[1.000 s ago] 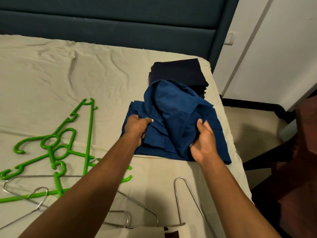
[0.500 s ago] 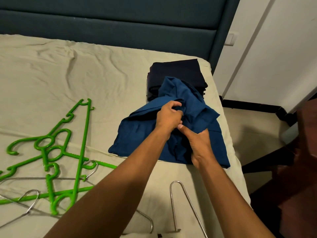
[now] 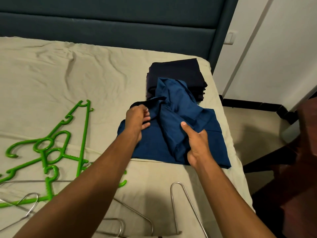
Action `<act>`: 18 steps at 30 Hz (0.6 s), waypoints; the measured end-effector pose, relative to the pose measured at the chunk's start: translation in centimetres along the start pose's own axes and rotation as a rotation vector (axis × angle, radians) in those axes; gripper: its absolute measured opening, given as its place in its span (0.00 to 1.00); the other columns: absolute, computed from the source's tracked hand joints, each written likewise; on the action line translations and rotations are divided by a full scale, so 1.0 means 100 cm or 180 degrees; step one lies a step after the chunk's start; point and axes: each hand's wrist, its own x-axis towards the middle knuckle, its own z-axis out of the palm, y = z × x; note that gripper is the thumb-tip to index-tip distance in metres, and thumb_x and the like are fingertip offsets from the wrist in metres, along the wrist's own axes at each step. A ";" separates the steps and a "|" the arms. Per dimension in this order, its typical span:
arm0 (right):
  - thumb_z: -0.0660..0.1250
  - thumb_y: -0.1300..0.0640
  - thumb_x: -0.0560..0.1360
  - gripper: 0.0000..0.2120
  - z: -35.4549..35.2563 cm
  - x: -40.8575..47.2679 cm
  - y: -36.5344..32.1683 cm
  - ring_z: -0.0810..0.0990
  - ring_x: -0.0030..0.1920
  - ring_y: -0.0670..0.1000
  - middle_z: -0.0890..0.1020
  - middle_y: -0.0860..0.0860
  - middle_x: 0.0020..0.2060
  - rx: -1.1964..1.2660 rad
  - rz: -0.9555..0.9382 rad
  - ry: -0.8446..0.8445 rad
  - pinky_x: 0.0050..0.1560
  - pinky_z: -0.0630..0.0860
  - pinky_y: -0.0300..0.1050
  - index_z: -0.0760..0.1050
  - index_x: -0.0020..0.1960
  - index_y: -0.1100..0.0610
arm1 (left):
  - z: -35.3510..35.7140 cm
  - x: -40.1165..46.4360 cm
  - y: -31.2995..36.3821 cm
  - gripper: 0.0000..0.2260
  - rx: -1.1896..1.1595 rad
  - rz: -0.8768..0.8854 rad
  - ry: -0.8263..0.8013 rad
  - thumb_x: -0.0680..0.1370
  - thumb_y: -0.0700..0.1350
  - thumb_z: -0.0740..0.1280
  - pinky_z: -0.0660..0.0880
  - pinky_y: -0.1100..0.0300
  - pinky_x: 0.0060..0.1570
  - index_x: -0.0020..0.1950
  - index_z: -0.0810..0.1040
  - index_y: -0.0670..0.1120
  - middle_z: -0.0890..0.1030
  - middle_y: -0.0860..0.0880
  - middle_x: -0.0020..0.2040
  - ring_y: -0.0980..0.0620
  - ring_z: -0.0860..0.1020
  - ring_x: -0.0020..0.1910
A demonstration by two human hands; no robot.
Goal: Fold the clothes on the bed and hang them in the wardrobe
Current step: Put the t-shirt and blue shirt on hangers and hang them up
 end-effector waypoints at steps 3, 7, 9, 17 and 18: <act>0.72 0.63 0.75 0.16 0.001 -0.001 -0.001 0.85 0.53 0.53 0.85 0.55 0.54 0.0110 0.0103 0.0035 0.48 0.82 0.47 0.78 0.62 0.60 | -0.010 0.006 -0.005 0.05 -0.0084 -0.0154 -0.0220 0.81 0.44 0.63 0.79 0.54 0.47 0.56 0.75 0.47 0.78 0.47 0.53 0.49 0.79 0.52; 0.72 0.63 0.74 0.15 0.002 -0.003 -0.001 0.85 0.50 0.52 0.86 0.54 0.52 0.0188 0.0185 0.0081 0.43 0.82 0.45 0.79 0.60 0.59 | -0.006 0.012 0.004 0.18 -0.0324 0.0042 -0.0400 0.81 0.42 0.65 0.78 0.46 0.58 0.68 0.66 0.54 0.75 0.50 0.58 0.47 0.76 0.59; 0.73 0.63 0.74 0.13 0.003 -0.004 -0.001 0.85 0.47 0.50 0.86 0.53 0.50 0.0166 0.0182 0.0082 0.42 0.81 0.44 0.80 0.58 0.58 | -0.003 0.015 0.007 0.24 -0.0431 0.0066 -0.0497 0.81 0.40 0.65 0.77 0.43 0.60 0.73 0.62 0.56 0.74 0.48 0.62 0.45 0.76 0.60; 0.73 0.59 0.74 0.14 0.009 -0.009 -0.002 0.85 0.50 0.49 0.86 0.51 0.50 0.0047 0.0261 -0.0097 0.43 0.81 0.43 0.79 0.59 0.57 | -0.009 0.044 0.029 0.29 -0.0281 0.0280 -0.0260 0.81 0.42 0.65 0.74 0.52 0.60 0.78 0.57 0.57 0.73 0.47 0.67 0.50 0.75 0.60; 0.73 0.60 0.74 0.12 0.010 -0.009 -0.002 0.85 0.48 0.49 0.86 0.50 0.48 0.0056 0.0288 -0.0111 0.44 0.81 0.44 0.80 0.57 0.57 | -0.013 0.045 0.027 0.26 -0.0102 0.0284 -0.0253 0.81 0.42 0.65 0.74 0.53 0.58 0.77 0.60 0.56 0.73 0.47 0.67 0.50 0.75 0.61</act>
